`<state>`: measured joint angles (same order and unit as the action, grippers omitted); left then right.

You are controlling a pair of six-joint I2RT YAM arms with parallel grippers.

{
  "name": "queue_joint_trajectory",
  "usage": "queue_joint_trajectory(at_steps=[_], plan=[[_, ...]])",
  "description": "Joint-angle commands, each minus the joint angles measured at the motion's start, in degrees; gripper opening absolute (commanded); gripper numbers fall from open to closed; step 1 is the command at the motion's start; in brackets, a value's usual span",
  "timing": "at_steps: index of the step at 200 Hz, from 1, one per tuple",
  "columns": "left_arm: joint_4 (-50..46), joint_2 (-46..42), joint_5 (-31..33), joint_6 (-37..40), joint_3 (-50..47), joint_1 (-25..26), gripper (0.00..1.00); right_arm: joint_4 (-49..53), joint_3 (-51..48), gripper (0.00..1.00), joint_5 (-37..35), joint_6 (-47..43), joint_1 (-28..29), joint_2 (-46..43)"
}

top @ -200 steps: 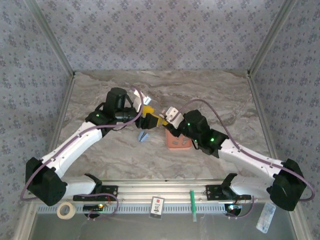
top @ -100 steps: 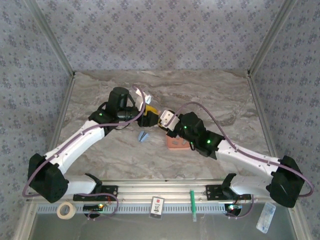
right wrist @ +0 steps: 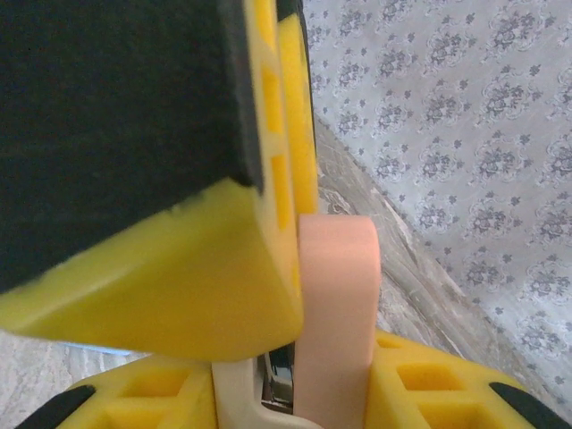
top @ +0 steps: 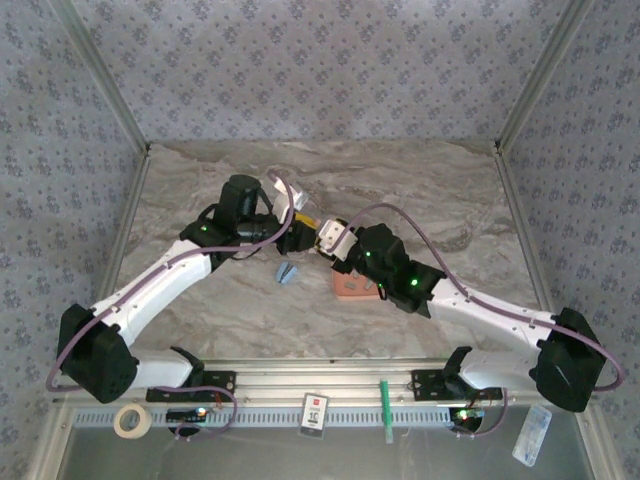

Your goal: Load the staples into the stapler

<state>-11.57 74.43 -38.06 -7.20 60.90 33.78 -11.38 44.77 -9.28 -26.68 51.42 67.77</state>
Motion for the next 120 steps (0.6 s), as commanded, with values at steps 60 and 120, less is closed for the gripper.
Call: queue_joint_trajectory(at_steps=[60, 120], plan=[[-8.0, 2.1, -6.7, 25.5, 3.6, -2.1, 0.00, 11.2, 1.4, 0.71, 15.2, 4.8, -6.0, -6.5], [-13.5, 0.0, -14.2, 48.2, 2.3, -1.8, 0.00, 21.6, 6.1, 0.59, 36.0, 0.4, -12.7, -5.3]])
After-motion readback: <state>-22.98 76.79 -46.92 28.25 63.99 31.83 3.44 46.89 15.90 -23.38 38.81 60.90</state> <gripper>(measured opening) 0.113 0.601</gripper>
